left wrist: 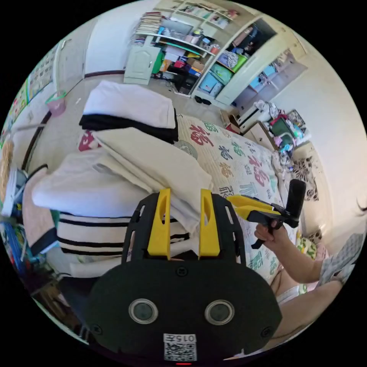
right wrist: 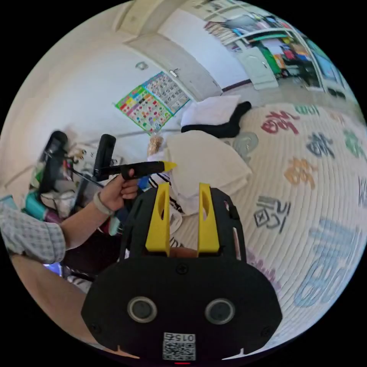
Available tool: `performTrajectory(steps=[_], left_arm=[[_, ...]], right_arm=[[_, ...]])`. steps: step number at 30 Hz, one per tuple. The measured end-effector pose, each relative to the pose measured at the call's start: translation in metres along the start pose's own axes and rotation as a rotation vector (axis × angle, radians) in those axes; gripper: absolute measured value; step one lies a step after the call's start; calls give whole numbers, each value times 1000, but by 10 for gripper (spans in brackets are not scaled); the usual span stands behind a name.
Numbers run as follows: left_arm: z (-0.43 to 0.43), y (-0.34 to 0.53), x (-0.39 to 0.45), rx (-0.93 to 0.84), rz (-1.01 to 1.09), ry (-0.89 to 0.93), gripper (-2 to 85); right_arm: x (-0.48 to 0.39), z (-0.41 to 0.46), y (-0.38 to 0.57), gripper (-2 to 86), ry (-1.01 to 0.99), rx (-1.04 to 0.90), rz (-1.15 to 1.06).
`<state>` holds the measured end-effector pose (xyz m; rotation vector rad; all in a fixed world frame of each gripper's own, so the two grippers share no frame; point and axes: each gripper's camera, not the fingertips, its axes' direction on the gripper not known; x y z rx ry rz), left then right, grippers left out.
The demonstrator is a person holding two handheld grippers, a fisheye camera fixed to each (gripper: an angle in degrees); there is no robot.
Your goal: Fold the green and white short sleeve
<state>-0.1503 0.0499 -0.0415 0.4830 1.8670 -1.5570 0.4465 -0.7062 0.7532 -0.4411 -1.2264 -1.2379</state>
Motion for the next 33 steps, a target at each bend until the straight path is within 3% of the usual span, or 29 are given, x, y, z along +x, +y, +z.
performTrajectory(steps=[4,8,15,20,23,24,26,28,31,33], left_arm=[[-15,44,-4,78,-167,9,102],[-13,64,-8,62,-228,5,98],[21,33,-7,-53,-263,110,15],[-57,37,6,122,-162,173,-2],[-97,47,2,169,-86,506,-6],[-101,47,12,123,-29,621,-7],[-93,48,41,-1,109,642,-8],[-47,66,82,-233,236,636,-8],[12,93,108,-403,241,694,-8],[22,91,108,-368,155,840,-8]], right_arm=[[-30,59,-34,94,145,-229,-189],[-33,76,-44,47,201,-291,-198],[0,-34,-43,33,-21,8,46],[27,-161,4,33,-202,216,208],[22,-230,58,33,-162,288,294],[16,-252,82,34,-129,330,332],[9,-276,119,35,-50,364,395],[9,-287,177,35,134,324,576],[18,-280,248,26,229,271,856],[12,-281,270,36,227,318,878]])
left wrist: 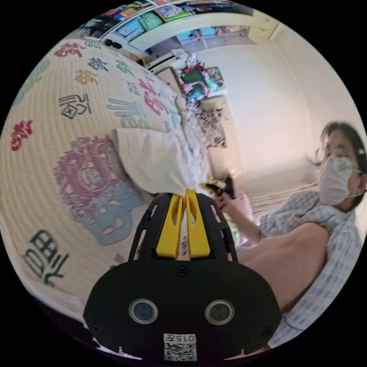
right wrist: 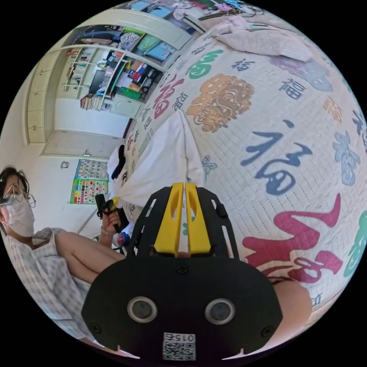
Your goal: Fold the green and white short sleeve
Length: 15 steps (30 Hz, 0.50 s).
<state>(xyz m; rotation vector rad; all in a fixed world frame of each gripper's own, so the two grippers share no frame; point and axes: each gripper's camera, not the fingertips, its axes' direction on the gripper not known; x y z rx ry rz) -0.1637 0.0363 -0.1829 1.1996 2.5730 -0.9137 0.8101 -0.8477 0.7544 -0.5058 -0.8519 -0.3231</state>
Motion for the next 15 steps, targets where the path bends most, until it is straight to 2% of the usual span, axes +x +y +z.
performTrajectory(steps=[3,6,9,11,13,15], left_arm=[[-24,-21,5,182,12,165,-8],[-45,-61,13,293,81,270,-8],[-70,-105,9,445,80,360,-6],[-94,-125,1,583,75,323,-4],[-124,-137,-25,788,-12,209,6],[-135,-137,-49,877,-36,148,41]], right_arm=[[-7,-2,11,67,-30,13,-58],[-28,17,4,105,8,-106,-175],[-49,41,-6,103,65,-206,-258],[-60,45,-8,101,72,-203,-288],[-70,46,-5,101,105,-189,-329],[-76,46,-1,102,154,-183,-362]])
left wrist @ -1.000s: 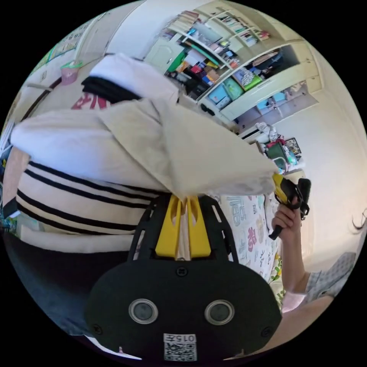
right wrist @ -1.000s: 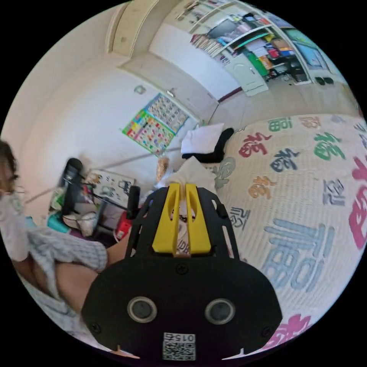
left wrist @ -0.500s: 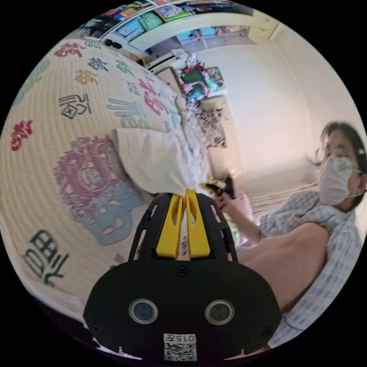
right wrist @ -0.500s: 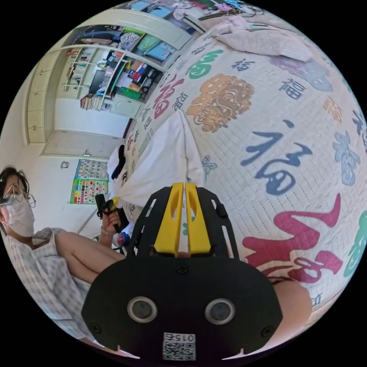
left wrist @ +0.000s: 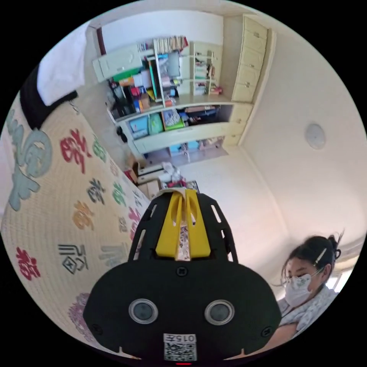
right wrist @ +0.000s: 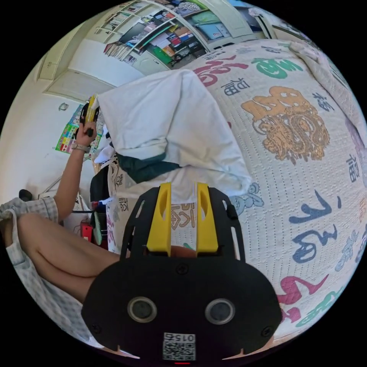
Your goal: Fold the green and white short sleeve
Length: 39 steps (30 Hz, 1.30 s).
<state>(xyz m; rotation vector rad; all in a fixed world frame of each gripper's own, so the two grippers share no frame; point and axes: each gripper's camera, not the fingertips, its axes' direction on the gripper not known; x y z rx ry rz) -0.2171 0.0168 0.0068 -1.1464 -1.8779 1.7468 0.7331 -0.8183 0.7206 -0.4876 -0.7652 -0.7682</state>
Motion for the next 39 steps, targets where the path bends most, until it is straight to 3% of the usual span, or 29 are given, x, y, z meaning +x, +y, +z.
performTrajectory(steps=[2,7,13,16,18,21,22,24,29,35,39], left_arm=[[-3,0,-19,-71,-19,-56,70],[23,89,-7,-614,228,-369,126],[125,172,-53,-938,321,-520,123],[170,161,-92,-950,277,-556,50],[174,135,-106,-889,166,-426,36],[134,72,-117,-557,74,-179,41],[107,49,-127,-401,48,-154,50],[70,28,-147,-267,1,-189,83],[15,45,-186,-402,25,-278,103],[-6,135,-203,-618,131,-411,103],[15,193,-196,-696,423,-561,104]], right_arm=[[-11,0,2,101,59,-6,-50],[-47,7,2,102,67,-33,-199],[-66,20,3,99,-39,-47,-207],[-74,19,12,98,-43,-47,-196],[-77,13,19,95,-41,-38,-183],[-89,-4,31,94,20,-1,-240],[-97,-10,33,94,58,6,-279],[-108,-13,34,97,86,11,-336],[-143,3,25,108,57,-26,-464],[-186,46,10,80,115,-91,-496],[-199,31,11,4,211,-51,-500]])
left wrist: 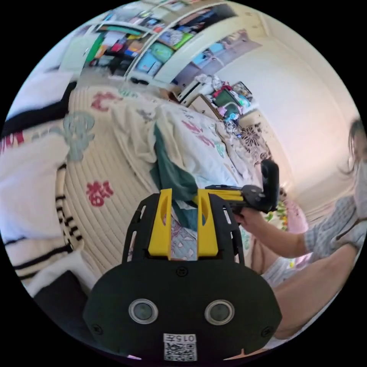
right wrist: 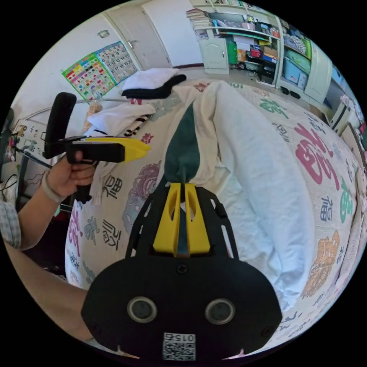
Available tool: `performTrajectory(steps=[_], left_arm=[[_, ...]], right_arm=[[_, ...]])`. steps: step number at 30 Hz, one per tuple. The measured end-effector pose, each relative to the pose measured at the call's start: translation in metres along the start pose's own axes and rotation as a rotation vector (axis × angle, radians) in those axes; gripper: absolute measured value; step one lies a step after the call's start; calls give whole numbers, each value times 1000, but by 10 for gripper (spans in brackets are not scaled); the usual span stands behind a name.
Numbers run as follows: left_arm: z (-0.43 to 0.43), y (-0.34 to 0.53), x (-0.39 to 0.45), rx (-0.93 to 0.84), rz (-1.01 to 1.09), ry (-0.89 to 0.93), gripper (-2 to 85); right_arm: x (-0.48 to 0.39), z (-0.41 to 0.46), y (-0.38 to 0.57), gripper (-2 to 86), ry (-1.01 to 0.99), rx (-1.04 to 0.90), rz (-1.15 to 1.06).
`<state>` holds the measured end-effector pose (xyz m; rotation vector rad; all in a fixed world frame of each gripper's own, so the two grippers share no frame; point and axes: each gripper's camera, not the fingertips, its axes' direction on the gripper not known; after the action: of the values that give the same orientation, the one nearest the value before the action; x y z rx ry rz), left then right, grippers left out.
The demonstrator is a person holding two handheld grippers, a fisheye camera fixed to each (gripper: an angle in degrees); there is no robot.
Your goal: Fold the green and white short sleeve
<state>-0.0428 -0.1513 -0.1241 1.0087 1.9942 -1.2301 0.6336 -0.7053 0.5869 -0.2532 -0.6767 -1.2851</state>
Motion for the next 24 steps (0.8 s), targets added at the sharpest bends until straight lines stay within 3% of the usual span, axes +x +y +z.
performTrajectory(steps=[6,12,19,24], left_arm=[[42,6,82,-18,530,-138,121],[126,47,164,-58,973,-131,126],[203,95,187,60,983,-183,69],[224,104,162,-43,948,-37,8]], right_arm=[[58,-122,46,-6,-364,178,98],[80,-201,75,-5,-388,171,97],[77,-229,88,-2,-343,175,90],[86,-236,107,0,-345,152,125]])
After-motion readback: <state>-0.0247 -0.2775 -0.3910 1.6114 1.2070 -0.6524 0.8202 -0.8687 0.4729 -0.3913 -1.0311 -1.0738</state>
